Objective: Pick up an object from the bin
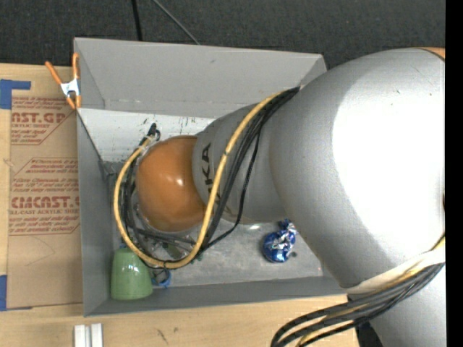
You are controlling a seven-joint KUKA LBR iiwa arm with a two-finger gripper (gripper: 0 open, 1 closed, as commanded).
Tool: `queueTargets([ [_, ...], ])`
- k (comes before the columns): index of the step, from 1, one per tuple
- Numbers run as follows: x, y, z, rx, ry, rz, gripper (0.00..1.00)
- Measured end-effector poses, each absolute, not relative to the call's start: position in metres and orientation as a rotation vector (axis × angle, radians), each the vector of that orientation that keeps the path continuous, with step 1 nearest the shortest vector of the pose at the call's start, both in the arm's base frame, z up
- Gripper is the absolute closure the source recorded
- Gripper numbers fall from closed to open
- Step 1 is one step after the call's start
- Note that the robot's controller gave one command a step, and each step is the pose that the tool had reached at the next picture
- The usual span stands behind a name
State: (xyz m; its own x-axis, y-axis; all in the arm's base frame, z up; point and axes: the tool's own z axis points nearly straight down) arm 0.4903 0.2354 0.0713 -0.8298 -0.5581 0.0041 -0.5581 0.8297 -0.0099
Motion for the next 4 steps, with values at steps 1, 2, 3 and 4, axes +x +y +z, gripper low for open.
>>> queueTargets([
  [1,0.546,0.239,0.159,0.871,-3.033,-0.001,1.0],
  [2,0.542,0.239,0.154,0.872,-3.021,-0.002,0.0],
  [3,0.483,0.241,0.069,0.877,-3.026,0.005,0.0],
  [4,0.486,0.234,0.072,0.869,-3.02,0.024,1.0],
])
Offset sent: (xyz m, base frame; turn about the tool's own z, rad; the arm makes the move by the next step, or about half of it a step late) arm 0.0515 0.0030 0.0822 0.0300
